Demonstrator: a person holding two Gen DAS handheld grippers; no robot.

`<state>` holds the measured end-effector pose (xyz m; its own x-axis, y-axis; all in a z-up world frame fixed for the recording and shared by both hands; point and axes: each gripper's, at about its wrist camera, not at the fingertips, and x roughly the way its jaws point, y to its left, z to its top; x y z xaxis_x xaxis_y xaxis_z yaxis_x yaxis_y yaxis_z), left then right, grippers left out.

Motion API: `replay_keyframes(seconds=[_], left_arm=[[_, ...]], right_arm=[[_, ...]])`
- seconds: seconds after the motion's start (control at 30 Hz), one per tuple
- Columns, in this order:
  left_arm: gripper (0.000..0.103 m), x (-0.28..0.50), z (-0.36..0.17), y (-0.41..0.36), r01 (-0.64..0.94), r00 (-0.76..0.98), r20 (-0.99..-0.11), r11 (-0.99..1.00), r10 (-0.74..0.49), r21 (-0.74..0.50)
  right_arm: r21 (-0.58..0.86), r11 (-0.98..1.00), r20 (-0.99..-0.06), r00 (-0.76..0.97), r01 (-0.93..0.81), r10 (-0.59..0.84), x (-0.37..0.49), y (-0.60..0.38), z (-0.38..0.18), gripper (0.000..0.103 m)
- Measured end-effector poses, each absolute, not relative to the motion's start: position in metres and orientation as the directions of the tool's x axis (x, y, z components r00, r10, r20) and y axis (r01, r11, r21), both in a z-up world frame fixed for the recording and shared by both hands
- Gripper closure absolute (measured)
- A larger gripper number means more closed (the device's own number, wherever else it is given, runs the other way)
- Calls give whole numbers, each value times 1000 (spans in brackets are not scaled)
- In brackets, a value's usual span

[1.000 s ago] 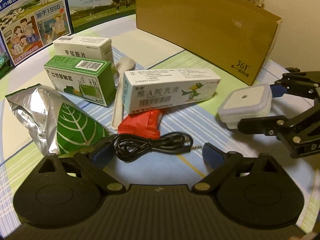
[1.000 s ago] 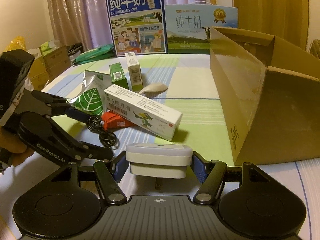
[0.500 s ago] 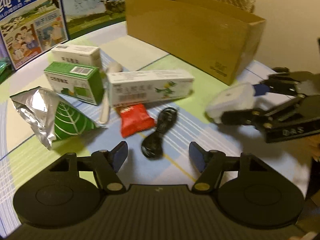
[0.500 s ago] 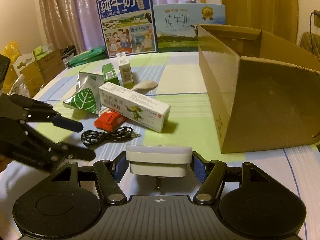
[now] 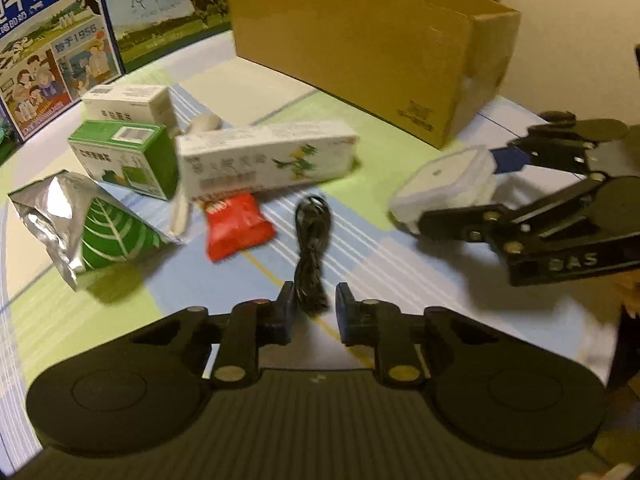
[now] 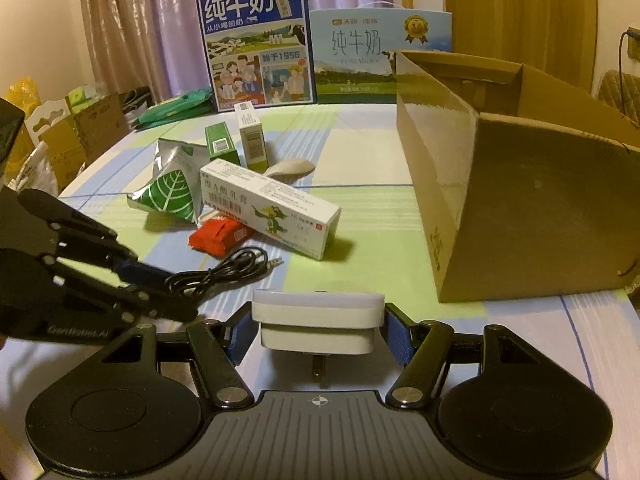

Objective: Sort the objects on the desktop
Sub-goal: 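Grasp the black cable with the left tool while the right tool holds the plug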

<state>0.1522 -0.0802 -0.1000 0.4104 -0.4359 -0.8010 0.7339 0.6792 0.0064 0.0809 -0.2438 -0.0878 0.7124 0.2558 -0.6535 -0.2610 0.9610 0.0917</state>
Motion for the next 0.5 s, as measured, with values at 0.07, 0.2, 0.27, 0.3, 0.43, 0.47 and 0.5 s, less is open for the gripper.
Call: replay_keyframes(seconds=[0.07, 0.2, 0.27, 0.3, 0.43, 0.47, 0.5], left_arm=[[86, 139, -98, -83, 741, 410, -793, 671, -451, 2], [85, 126, -98, -85, 723, 448, -779, 690, -439, 27], [85, 130, -97, -83, 706, 470, -771, 707, -431, 35], [85, 134, -96, -82, 696, 475, -768, 717, -431, 29], [85, 147, -97, -79, 661, 485, -759, 750, -435, -7], [84, 149, -98, -80, 659, 485, -759, 752, -435, -9], [83, 151, -99, -81, 659, 483, -760, 752, -434, -11]], right_arm=[[90, 961, -653, 713, -263, 256, 75, -245, -88, 39], [85, 961, -651, 715, -263, 254, 69, -246, -88, 39], [83, 962, -653, 714, -262, 251, 69, -245, -89, 39], [80, 962, -654, 714, -261, 248, 70, -245, -89, 39], [84, 963, -652, 717, -255, 246, 72, -246, -91, 39], [83, 964, -653, 717, -254, 245, 72, -246, -92, 39], [82, 964, -653, 717, -254, 245, 73, -246, -92, 39]])
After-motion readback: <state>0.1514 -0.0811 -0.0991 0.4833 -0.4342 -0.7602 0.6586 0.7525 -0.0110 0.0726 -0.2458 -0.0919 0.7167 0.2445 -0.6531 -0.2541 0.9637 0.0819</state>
